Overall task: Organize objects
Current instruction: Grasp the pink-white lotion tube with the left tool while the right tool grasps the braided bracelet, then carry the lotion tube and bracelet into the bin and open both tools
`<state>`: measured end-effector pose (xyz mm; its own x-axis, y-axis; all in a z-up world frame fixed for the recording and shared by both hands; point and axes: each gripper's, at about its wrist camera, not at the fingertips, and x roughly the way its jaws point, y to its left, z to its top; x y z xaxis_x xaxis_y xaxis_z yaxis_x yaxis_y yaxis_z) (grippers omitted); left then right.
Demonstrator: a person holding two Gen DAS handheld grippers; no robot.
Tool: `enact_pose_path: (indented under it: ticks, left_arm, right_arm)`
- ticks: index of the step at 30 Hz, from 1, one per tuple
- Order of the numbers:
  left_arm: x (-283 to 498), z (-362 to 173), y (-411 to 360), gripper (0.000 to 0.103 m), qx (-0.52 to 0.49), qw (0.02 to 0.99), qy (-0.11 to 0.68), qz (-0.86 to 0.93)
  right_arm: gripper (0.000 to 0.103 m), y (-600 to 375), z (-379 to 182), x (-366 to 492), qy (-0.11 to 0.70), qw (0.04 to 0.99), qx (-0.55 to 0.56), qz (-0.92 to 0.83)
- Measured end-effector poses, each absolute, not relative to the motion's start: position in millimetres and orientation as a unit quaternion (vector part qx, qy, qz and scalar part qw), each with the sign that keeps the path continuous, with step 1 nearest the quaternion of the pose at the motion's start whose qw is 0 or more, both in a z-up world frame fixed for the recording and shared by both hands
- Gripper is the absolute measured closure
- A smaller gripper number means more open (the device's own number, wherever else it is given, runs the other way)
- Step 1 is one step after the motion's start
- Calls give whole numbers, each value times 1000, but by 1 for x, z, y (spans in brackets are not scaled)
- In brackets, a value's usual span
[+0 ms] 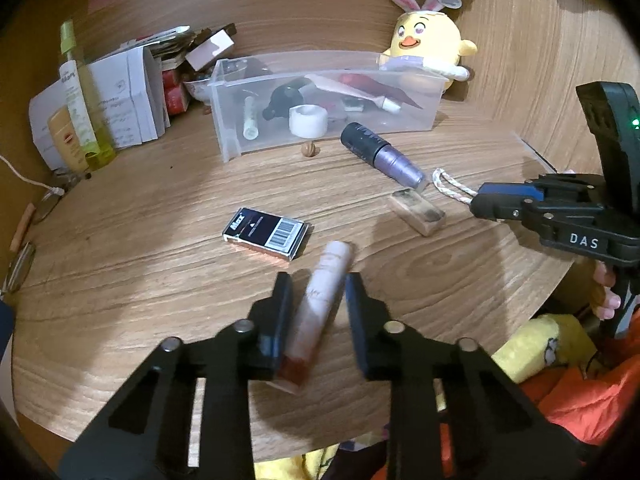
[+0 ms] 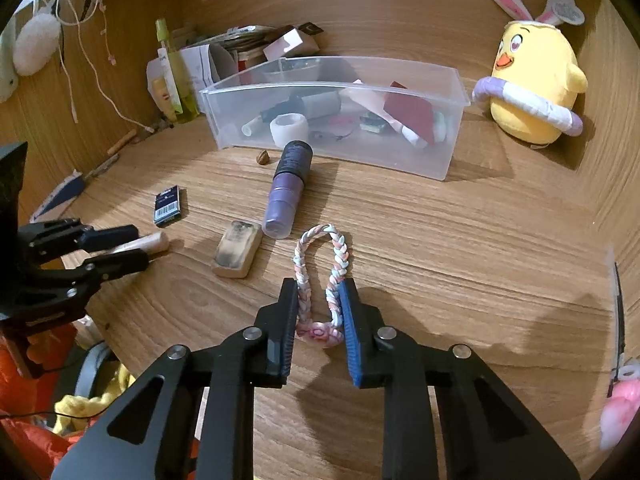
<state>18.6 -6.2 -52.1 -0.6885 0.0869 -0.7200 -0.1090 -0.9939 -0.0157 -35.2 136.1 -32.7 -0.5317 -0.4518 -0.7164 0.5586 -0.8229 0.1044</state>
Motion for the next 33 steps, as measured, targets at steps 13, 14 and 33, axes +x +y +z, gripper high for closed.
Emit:
enact_pose_path:
  ticks: [13, 14, 33]
  left_arm:
    - [9, -33, -7, 89, -370, 57, -19, 927]
    - [10, -26, -6, 89, -360, 59, -22, 931]
    - [-22, 25, -18, 89, -291, 49, -63, 954]
  right_arm:
    - [84, 143, -4, -32, 42, 296, 347, -889]
    - [84, 143, -2, -32, 41, 295, 345, -890]
    - [84, 144, 51, -51, 30, 286, 267, -920]
